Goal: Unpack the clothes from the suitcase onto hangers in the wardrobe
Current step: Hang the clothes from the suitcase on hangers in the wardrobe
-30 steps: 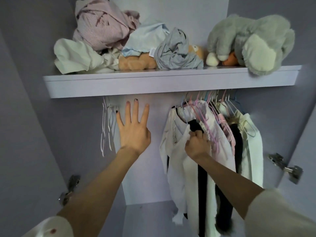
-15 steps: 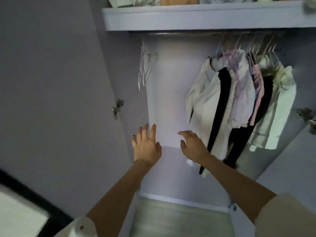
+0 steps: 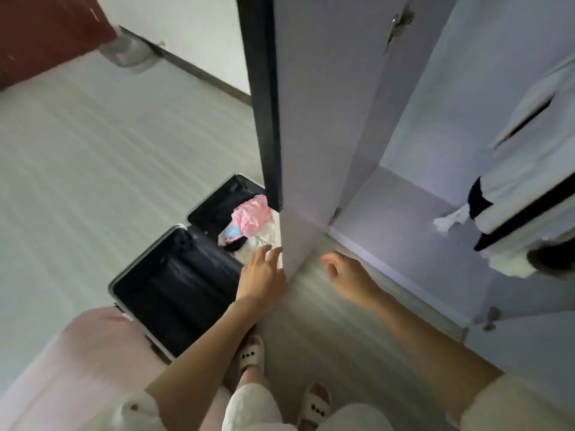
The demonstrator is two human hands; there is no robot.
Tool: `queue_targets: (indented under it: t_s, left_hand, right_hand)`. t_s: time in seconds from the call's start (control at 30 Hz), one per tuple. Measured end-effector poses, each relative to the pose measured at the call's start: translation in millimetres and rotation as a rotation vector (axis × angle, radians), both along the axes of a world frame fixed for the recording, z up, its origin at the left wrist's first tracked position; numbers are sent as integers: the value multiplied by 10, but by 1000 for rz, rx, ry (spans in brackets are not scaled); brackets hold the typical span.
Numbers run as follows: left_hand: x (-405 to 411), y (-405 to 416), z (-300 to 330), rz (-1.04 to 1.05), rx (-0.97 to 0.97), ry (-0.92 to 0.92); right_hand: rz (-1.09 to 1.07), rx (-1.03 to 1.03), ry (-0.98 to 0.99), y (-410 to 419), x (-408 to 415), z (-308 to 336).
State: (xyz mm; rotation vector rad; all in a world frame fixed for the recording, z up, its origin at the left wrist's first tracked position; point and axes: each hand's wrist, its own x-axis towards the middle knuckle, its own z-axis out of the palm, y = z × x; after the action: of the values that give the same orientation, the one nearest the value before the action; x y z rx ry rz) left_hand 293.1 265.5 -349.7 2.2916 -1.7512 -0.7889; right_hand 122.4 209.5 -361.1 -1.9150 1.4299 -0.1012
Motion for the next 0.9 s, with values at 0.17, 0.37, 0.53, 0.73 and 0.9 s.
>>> queue_targets:
  t_s: [0.17,0.37,0.53,0.73,0.9]
  left_hand:
    - [973,282,-415,172,63,35]
    - [2045,-3,-832,217,123,65]
    - [2746,-500,-1441,238,142,64]
    - [3131,-1047,-2814,276,170,84]
    - [3089,-1295,-4325,298,181,150]
  right_hand:
    - [141,195,2,146,998,-428]
    - [97,346,27,-156,2135,-803]
    - [28,333,65,-645,2827,-1447]
    - [85,257,224,-1306,3180,-2910]
    - [148,218,307,-1813,3363,-4375]
